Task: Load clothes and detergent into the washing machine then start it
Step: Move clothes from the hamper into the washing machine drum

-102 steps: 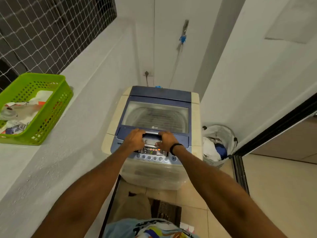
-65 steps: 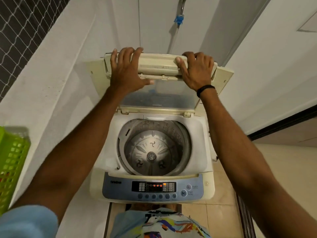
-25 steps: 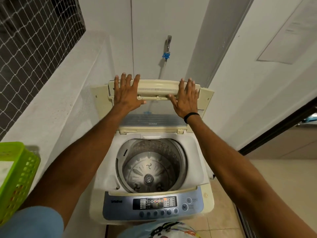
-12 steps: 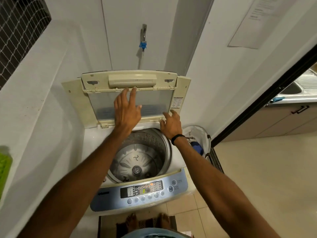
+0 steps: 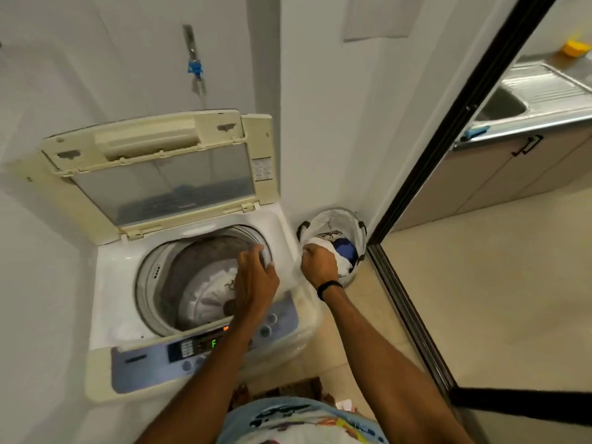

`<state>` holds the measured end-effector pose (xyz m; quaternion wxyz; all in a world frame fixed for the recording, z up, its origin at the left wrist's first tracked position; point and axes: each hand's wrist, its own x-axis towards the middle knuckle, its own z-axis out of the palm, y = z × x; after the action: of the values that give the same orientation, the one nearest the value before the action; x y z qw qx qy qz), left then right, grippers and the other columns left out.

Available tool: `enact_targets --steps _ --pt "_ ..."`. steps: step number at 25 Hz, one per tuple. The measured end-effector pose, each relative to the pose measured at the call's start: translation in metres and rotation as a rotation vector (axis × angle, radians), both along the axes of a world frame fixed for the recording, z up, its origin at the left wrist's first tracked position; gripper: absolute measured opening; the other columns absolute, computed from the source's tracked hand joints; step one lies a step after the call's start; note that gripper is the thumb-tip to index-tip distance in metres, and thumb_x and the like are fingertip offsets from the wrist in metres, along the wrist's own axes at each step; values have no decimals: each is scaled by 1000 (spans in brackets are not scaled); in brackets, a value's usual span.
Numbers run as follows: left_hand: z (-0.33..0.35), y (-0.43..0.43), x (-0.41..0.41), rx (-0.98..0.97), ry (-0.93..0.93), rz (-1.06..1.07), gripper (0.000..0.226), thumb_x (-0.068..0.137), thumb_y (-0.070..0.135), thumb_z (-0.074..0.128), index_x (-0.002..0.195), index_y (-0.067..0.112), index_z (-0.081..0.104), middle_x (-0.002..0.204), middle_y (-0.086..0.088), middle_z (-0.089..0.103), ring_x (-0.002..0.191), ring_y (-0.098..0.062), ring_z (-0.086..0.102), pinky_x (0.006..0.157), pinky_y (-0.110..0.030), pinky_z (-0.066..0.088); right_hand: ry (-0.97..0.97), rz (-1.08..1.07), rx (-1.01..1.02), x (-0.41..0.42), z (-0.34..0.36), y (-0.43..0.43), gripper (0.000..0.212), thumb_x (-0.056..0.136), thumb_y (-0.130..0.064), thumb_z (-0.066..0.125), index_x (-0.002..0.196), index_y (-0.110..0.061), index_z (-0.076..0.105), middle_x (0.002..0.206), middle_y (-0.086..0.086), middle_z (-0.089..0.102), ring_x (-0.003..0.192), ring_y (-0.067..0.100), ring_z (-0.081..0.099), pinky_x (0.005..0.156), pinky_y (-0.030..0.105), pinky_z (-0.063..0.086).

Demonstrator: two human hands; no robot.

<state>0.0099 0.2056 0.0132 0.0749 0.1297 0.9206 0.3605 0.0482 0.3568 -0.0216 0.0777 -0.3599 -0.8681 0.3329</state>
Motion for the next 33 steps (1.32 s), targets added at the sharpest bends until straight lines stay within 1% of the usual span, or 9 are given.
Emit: enact_targets --steps 2,5,11,15,21,26,30,31,33 --pt "-5 27 22 -19 -28 -16 36 90 22 61 125 20 54 129 -9 52 112 -32 59 88 -42 52 -84 -16 -25 29 -12 32 22 91 -16 49 91 -9 70 95 15 73 88 37 65 71 34 48" --pt "-17 69 49 -43 -66 -28 31 91 27 60 121 24 57 124 -6 56 103 -29 64 84 -38 51 -165 -8 -21 72 -29 81 26 95 -16 48 104 -8 71 106 14 73 98 35 65 80 36 49" --pt "-60 134 87 -179 -230 -189 17 92 28 57 106 23 64 115 -3 62 98 -24 63 81 -33 51 -245 -72 -148 128 -62 151 22 92 -13 52 96 -3 72 98 17 73 92 36 66 73 32 49" --pt "-96 170 86 -283 -403 -187 11 89 31 57 96 26 64 106 1 66 91 -21 63 81 -36 55 -294 -99 -256 133 -85 182 25 92 -11 56 111 -7 72 112 13 72 104 32 66 90 35 52" --pt "-153 241 32 -326 -581 -84 13 93 25 55 89 18 66 99 -3 68 86 -21 61 74 -33 52 -328 -137 -388 84 -128 258 26 93 -11 55 115 -12 70 113 7 72 107 24 65 96 38 52" --pt "-206 296 -39 -305 -766 17 11 91 15 58 81 14 61 100 -10 69 91 -25 63 74 -30 47 -451 -13 -411 12 -187 320 27 93 -16 55 114 -11 70 113 12 71 104 29 65 93 45 53" --pt "-285 330 -97 -248 -859 163 14 91 19 56 87 12 67 96 -8 70 86 -22 64 77 -32 52 -526 24 -496 -50 -278 354 18 91 -18 58 97 -12 75 102 13 73 97 34 66 88 46 55" --pt "-312 335 -108 -218 -879 212 15 91 22 57 87 12 67 93 -7 70 84 -22 65 78 -33 54 -542 3 -547 -65 -307 359 17 90 -19 59 96 -15 74 102 13 73 98 35 67 88 46 55" --pt "-366 344 -124 -157 -911 330 17 90 24 58 89 12 69 90 -7 71 84 -26 69 83 -40 58 -620 -12 -647 -91 -387 373 24 88 -20 59 107 -10 70 105 15 72 100 33 68 89 44 56"
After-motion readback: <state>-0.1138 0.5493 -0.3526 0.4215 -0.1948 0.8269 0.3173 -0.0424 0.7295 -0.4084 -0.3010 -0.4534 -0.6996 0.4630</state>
